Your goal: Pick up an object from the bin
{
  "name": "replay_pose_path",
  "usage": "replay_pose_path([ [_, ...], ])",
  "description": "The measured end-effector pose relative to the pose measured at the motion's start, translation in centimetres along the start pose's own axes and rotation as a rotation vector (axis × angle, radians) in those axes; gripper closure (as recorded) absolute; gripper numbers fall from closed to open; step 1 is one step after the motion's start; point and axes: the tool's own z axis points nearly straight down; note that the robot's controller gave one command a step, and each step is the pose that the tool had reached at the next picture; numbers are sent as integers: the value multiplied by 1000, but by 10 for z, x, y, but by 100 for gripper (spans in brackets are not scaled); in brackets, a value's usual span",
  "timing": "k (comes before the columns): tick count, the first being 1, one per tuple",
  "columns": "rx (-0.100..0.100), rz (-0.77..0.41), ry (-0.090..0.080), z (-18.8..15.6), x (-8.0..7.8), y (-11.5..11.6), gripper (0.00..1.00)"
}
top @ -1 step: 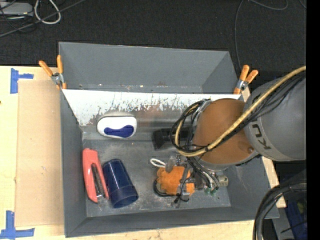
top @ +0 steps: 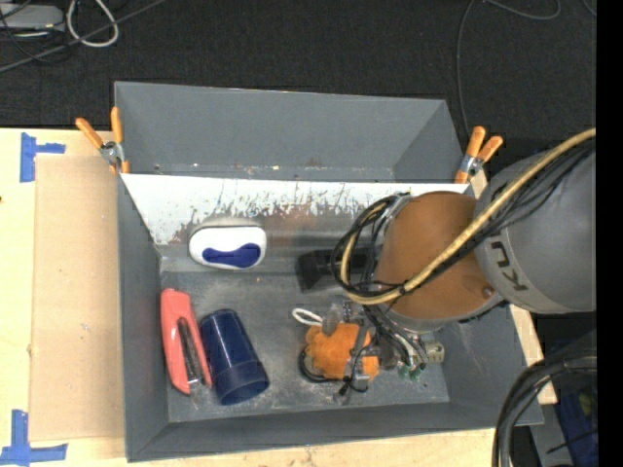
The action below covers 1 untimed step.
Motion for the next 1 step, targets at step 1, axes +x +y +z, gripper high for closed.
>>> replay_pose_path([
  [1,-2,11,0,17,-7,0,0],
])
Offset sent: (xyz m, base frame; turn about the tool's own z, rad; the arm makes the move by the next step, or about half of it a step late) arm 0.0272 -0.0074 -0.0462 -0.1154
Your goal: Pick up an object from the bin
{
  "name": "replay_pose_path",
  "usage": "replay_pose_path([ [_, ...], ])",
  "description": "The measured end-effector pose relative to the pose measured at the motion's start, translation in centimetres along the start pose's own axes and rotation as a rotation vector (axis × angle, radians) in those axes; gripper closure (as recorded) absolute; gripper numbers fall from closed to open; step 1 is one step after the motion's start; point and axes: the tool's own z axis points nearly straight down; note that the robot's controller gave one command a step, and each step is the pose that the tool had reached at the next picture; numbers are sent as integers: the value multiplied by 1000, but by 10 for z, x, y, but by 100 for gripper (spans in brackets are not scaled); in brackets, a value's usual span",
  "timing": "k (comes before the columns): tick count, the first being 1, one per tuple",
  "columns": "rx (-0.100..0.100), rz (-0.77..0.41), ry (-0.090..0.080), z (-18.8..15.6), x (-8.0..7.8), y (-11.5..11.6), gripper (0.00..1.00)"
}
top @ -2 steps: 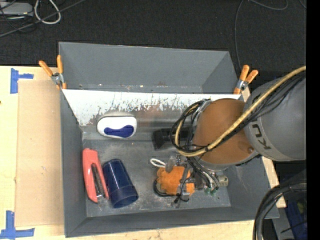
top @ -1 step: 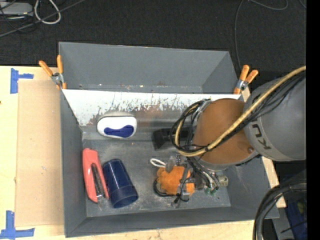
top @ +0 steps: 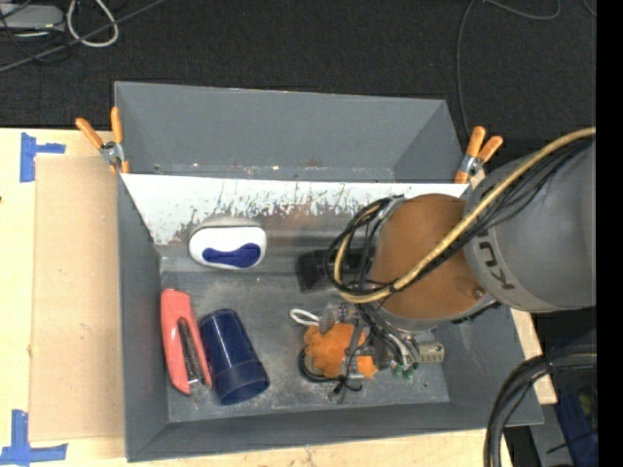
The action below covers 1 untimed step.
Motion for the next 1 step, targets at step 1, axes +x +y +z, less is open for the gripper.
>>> replay_pose_path([
  [1,0,-113,-3,22,-16,-4,0],
])
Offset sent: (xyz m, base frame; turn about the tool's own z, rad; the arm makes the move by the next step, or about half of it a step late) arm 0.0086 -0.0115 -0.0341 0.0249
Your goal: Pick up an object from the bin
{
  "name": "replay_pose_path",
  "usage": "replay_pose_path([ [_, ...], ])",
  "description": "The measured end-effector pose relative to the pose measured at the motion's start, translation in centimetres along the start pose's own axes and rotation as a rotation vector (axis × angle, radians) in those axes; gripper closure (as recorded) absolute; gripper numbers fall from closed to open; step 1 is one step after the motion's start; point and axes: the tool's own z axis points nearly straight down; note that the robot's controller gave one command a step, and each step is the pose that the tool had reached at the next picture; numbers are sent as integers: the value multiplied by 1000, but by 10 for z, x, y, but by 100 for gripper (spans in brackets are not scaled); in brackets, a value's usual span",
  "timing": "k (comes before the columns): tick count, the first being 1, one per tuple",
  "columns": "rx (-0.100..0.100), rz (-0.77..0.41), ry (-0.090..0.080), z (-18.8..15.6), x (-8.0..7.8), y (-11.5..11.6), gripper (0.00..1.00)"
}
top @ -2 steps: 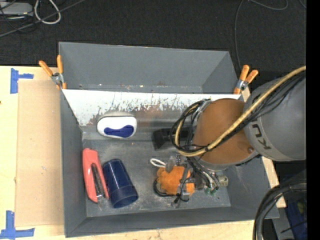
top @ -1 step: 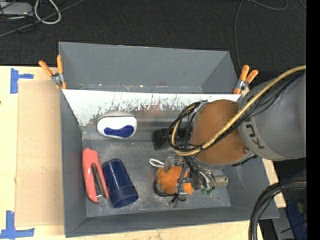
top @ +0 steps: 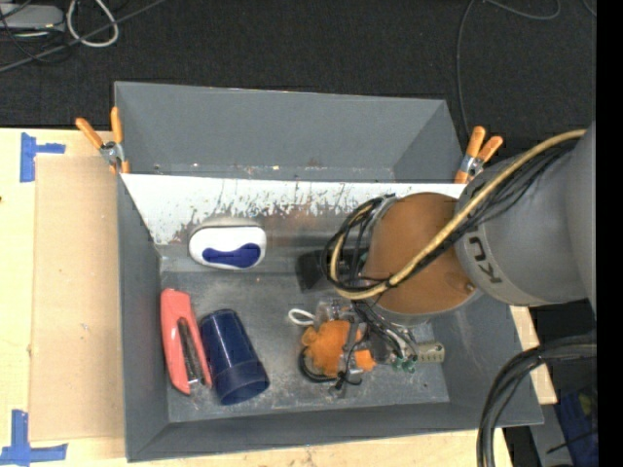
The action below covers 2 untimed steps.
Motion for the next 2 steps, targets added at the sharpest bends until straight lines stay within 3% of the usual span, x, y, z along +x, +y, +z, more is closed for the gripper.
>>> replay_pose_path([
  [1,-2,102,0,10,3,-4,0],
  [2,-1,63,1,12,-1,-3,0],
])
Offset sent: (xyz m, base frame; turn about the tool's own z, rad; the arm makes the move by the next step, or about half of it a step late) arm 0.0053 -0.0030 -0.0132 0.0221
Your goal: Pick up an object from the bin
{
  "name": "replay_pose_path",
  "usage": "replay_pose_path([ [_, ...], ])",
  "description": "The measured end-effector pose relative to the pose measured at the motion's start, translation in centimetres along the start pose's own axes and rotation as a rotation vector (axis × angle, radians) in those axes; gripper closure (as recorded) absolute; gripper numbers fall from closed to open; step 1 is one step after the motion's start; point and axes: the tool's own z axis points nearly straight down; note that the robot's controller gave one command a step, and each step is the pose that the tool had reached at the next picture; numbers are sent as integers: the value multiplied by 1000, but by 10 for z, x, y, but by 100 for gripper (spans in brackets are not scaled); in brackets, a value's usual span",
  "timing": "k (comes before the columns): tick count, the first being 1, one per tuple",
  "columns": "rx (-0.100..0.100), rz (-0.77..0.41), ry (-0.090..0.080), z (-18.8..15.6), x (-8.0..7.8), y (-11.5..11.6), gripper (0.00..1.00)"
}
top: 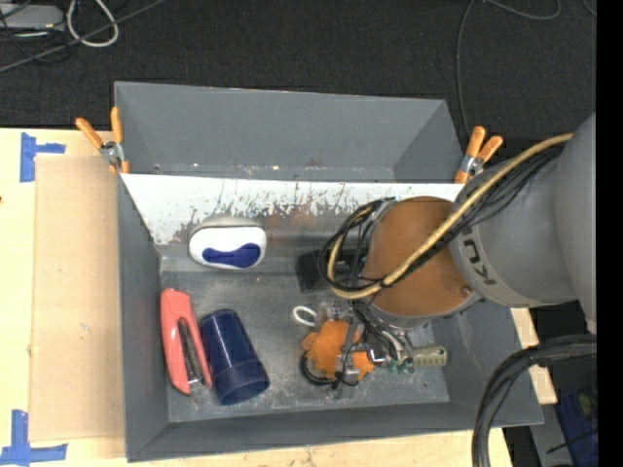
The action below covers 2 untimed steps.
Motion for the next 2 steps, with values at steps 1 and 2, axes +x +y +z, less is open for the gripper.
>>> replay_pose_path([
  [1,-5,76,0,-11,16,-5,100],
  [2,-5,76,0,-11,16,-5,100],
])
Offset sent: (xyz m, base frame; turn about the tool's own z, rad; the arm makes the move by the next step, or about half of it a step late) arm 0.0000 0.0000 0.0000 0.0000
